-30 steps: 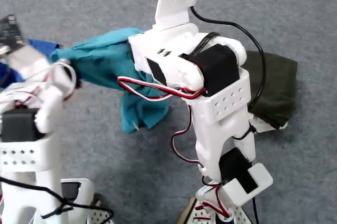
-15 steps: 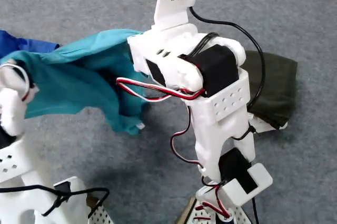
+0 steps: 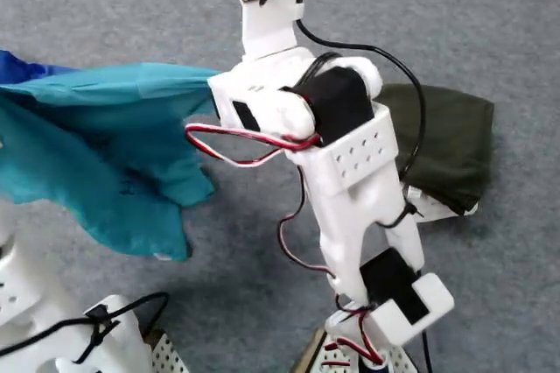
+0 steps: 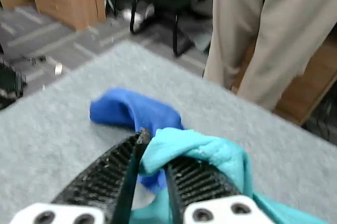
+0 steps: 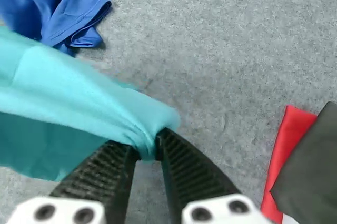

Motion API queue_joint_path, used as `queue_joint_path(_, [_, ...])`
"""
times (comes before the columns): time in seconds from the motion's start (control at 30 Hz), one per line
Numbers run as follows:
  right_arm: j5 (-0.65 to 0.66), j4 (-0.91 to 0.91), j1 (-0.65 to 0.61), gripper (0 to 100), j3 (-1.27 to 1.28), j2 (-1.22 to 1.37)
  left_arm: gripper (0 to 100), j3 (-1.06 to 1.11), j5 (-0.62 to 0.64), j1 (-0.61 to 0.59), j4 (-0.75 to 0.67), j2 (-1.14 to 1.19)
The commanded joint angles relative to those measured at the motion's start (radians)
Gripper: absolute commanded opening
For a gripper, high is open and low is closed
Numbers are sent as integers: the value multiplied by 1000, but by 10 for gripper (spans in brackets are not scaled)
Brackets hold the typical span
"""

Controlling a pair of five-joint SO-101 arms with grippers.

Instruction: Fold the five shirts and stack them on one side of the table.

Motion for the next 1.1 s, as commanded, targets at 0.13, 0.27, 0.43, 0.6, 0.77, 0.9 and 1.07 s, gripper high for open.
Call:
queue_joint_path(0.13, [34,15,-179,4,-51,-189,18,-233,-9,-23,0,-15])
queue_joint_path(0.27, [34,17,-282,4,-45,-263,18,-350,-8,-23,2,-15])
queue_joint_path(0.43, [35,17,-415,4,-45,-303,18,-482,-8,-23,2,-15])
queue_joint_path(0.6, [37,15,-429,4,-8,-306,18,-508,12,43,34,-5])
queue_joint_path(0.77, [117,17,-280,5,128,-309,18,-321,43,345,72,13])
queue_joint_path(0.9, [180,17,-120,5,257,-309,18,-103,46,451,48,42])
queue_joint_path(1.07, [338,15,79,4,472,-305,18,186,46,583,-52,104])
